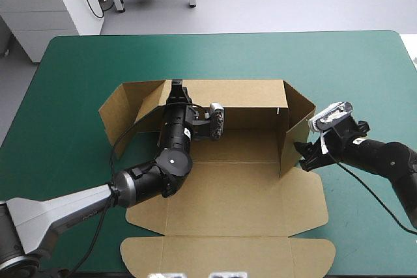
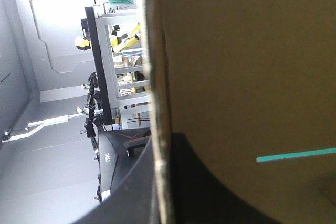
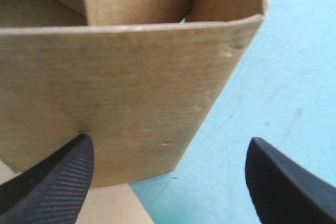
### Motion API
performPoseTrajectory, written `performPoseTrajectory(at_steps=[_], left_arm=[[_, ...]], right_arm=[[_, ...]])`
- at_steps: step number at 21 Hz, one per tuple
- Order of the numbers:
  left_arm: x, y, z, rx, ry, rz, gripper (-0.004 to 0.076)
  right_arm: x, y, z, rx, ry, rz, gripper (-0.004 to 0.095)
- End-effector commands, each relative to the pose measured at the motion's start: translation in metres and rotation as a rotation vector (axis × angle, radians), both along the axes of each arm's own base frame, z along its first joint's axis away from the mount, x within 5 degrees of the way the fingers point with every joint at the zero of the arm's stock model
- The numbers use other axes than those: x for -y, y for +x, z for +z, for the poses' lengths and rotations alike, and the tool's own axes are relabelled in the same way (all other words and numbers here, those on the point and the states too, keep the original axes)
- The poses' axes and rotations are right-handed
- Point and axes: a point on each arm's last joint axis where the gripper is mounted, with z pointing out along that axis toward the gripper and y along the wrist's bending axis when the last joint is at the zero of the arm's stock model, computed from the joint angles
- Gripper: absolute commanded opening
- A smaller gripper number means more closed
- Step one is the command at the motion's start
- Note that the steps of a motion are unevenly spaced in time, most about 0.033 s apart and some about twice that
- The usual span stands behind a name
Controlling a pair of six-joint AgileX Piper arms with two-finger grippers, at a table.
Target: Fold the box
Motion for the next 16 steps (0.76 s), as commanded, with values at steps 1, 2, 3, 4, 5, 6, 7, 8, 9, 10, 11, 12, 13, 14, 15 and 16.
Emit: performPoseTrajectory(at_steps=[1,2,3,4,5,6,7,8,9,10,11,12,13,14,15,16], left_arm=[[-0.007,-0.002,0.022,0.078,-0.022,0.039,-0.0008],[-0.007,-0.002,0.022,0.078,-0.022,0.039,-0.0008],[-0.007,-0.002,0.022,0.078,-0.022,0.039,-0.0008],[-0.007,-0.002,0.022,0.077,-0.023,0.036,-0.0008],[-0.007,-0.002,0.022,0.077,-0.023,0.036,-0.0008],[-0.007,-0.002,0.022,0.077,-0.023,0.036,-0.0008],[-0.007,-0.002,0.022,0.077,-0.023,0.036,-0.0008],[-0.007,-0.002,0.022,0.077,-0.023,0.036,-0.0008],[-0.007,-0.002,0.022,0.077,-0.023,0.036,-0.0008],[-0.007,-0.002,0.022,0.077,-0.023,0.035,-0.0008],[-0.007,-0.002,0.022,0.077,-0.023,0.035,-0.0008],[-0.007,-0.002,0.022,0.077,-0.023,0.035,-0.0008],[-0.006,-0.002,0.022,0.076,-0.024,0.033,-0.0008],[-0.005,-0.002,0.022,0.071,-0.026,0.022,-0.0008],[-0.005,-0.002,0.022,0.071,-0.026,0.021,-0.0008],[-0.005,-0.002,0.022,0.071,-0.026,0.021,-0.0008]], right_arm=[[0.003,0.016,0.006,0.093,-0.014,-0.039,0.0742],[-0.001,0.021,-0.001,0.049,0.019,-0.009,0.0742],[-0.004,0.022,-0.005,0.026,0.040,0.019,0.0741],[-0.010,0.023,-0.008,0.004,0.085,0.071,0.0742],[-0.012,0.024,-0.008,0.002,0.120,0.083,0.0741],[-0.015,0.023,-0.007,0.004,0.150,0.105,0.0742],[-0.018,0.022,-0.005,0.007,0.170,0.127,0.0741],[-0.021,0.020,-0.003,0.011,0.211,0.155,0.0741],[-0.022,0.020,-0.002,0.013,0.224,0.156,0.0741],[-0.022,0.021,-0.004,0.013,0.224,0.138,0.0741],[-0.021,0.021,-0.006,0.011,0.229,0.127,0.0741],[-0.022,0.020,-0.009,0.001,0.256,0.114,0.0741],[-0.022,0.020,-0.008,0.006,0.270,0.112,0.0740],[-0.023,0.020,-0.007,0.015,0.287,0.114,0.0735],[-0.023,0.020,-0.007,0.018,0.294,0.113,0.0725],[-0.024,0.020,-0.007,0.021,0.290,0.119,0.0694]])
